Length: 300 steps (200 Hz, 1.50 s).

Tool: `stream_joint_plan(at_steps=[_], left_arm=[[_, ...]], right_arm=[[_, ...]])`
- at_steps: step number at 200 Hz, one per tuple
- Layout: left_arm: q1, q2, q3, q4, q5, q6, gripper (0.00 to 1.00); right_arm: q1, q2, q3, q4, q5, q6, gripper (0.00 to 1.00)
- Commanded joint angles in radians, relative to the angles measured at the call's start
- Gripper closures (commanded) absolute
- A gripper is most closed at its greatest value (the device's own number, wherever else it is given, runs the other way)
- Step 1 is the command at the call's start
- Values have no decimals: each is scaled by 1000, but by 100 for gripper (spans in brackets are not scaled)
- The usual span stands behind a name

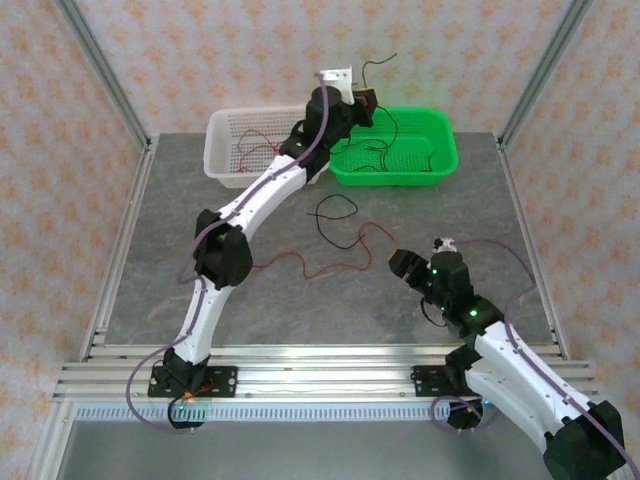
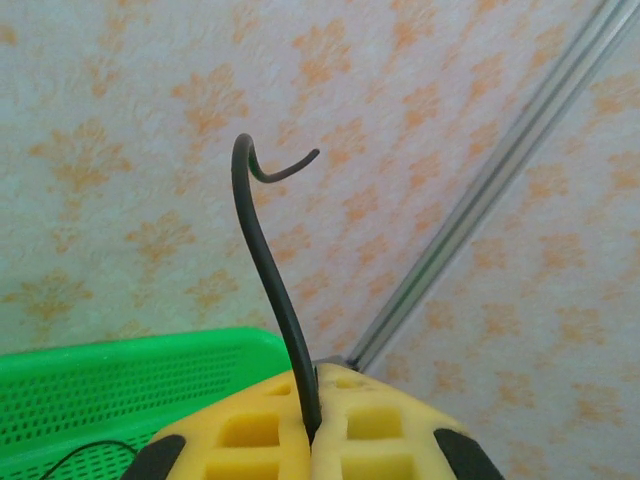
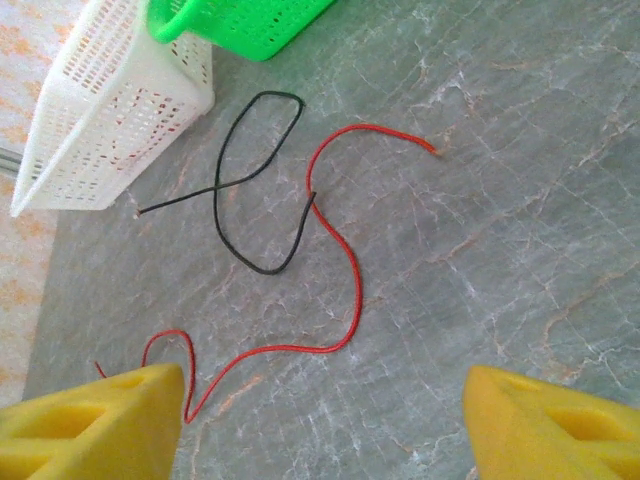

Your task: Untangle the cables

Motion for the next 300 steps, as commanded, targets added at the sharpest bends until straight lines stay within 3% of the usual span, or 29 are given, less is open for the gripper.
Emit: stream_joint_plan(at_steps=[1, 49, 85, 131, 161, 249, 300], left_arm=[[4, 87, -8, 96, -54, 68, 100], [4, 192, -2, 56, -98, 106, 100], [4, 244, 74, -78, -114, 164, 100], [1, 231, 88, -159, -121, 231, 54], [-4, 209, 99, -169, -122, 256, 36], [-24, 77, 110, -262, -127, 271, 31], [-37, -320, -326, -136, -162, 210, 30]], right_arm=[[-4, -10, -6, -23, 14, 3, 27], [-4, -10, 0, -31, 19, -4, 27], [-3, -9, 4, -31, 16, -4, 27], [-4, -4, 13, -30, 11, -1, 27], [-4, -1, 23, -37, 10, 2, 27], [0, 43, 47, -39, -2, 13, 28], [65, 209, 141, 25, 10, 14, 29]])
